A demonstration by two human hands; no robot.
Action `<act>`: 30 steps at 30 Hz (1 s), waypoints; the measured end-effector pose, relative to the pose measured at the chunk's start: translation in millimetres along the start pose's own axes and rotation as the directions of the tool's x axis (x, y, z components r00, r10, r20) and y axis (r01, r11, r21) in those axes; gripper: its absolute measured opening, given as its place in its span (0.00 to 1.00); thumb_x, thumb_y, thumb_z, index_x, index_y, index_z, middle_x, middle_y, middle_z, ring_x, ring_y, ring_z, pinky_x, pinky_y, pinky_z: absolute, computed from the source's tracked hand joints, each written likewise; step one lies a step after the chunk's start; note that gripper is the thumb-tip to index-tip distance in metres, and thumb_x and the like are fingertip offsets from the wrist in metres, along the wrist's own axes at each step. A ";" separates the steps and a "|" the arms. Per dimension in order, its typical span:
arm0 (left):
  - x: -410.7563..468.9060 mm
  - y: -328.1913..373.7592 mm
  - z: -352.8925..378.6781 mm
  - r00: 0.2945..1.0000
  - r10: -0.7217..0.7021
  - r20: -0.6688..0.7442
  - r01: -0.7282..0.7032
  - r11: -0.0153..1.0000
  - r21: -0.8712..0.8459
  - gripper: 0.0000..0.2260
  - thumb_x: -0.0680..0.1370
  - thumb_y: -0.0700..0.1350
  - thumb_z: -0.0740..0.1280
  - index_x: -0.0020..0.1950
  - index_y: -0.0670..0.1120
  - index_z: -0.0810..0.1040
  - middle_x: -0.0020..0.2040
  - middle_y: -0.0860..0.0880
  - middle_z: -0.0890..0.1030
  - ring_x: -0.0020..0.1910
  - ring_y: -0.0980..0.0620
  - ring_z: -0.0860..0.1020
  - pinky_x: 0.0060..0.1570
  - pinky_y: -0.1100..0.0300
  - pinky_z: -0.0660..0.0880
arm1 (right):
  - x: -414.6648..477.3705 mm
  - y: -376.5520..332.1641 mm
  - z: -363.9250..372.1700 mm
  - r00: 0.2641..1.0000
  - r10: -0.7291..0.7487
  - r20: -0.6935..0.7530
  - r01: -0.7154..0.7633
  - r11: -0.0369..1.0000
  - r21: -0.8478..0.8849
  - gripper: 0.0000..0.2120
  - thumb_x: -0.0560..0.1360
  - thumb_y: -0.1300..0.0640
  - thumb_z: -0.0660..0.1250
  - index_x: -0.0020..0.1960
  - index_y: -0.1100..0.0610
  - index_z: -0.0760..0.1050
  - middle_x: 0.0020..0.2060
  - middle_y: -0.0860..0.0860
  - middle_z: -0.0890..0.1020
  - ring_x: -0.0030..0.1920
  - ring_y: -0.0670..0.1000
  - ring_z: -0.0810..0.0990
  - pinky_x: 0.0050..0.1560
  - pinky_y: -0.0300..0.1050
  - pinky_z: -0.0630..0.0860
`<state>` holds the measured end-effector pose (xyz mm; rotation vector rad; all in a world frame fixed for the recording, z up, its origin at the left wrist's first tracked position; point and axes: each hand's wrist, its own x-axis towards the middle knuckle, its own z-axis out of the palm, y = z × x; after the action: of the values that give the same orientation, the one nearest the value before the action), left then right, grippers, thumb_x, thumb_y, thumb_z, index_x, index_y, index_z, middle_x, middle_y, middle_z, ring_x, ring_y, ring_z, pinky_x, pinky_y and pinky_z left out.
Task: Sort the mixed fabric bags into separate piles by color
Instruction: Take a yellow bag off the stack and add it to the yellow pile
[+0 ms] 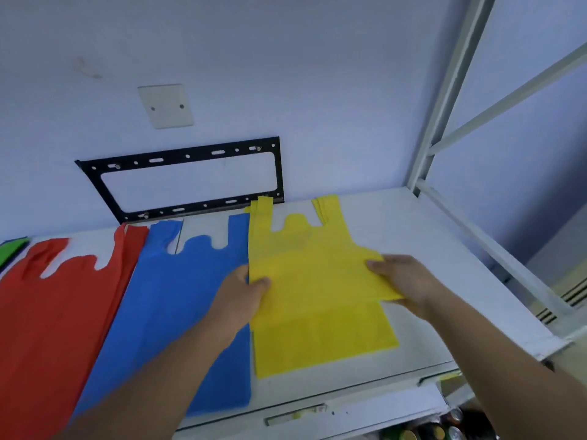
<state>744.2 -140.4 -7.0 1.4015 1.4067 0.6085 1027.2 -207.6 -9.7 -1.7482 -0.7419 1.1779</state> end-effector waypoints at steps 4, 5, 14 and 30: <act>-12.1 -39.5 7.4 0.965 -0.241 0.100 0.239 0.970 0.033 0.05 0.80 0.43 0.65 0.53 0.47 0.80 0.51 0.42 0.84 0.48 0.43 0.84 0.46 0.44 0.84 | -6.9 37.4 6.8 0.998 0.036 -0.056 -0.048 0.970 -0.237 0.11 0.78 0.56 0.69 0.48 0.65 0.83 0.39 0.58 0.86 0.36 0.55 0.84 0.38 0.43 0.77; -13.7 -44.3 7.6 0.961 -0.256 0.106 0.252 0.967 0.045 0.06 0.80 0.42 0.64 0.53 0.46 0.80 0.51 0.40 0.84 0.48 0.43 0.85 0.45 0.44 0.84 | -6.6 43.9 8.5 0.997 0.035 -0.068 -0.054 0.955 -0.292 0.12 0.78 0.55 0.68 0.47 0.66 0.83 0.41 0.60 0.86 0.38 0.57 0.84 0.40 0.44 0.77; -16.1 -51.2 8.5 0.969 -0.228 0.098 0.219 0.971 0.092 0.10 0.79 0.40 0.62 0.55 0.36 0.79 0.48 0.38 0.83 0.44 0.44 0.84 0.44 0.48 0.84 | -10.1 54.8 19.8 0.983 -0.070 -0.172 -0.026 0.866 -0.499 0.13 0.75 0.57 0.65 0.36 0.58 0.65 0.32 0.55 0.65 0.32 0.52 0.65 0.37 0.45 0.58; -62.4 -95.1 -187.2 0.990 0.061 -0.130 0.015 0.855 0.518 0.08 0.79 0.48 0.64 0.55 0.49 0.79 0.49 0.50 0.83 0.43 0.50 0.81 0.45 0.53 0.78 | -68.2 -8.3 233.1 0.863 -0.400 0.308 0.489 0.510 -0.708 0.18 0.79 0.46 0.63 0.64 0.55 0.74 0.61 0.52 0.78 0.58 0.53 0.77 0.57 0.48 0.76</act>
<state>526.2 -162.0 -5.6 1.8280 1.7568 0.3549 785.5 -183.2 -13.6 -1.9535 -1.8642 0.5880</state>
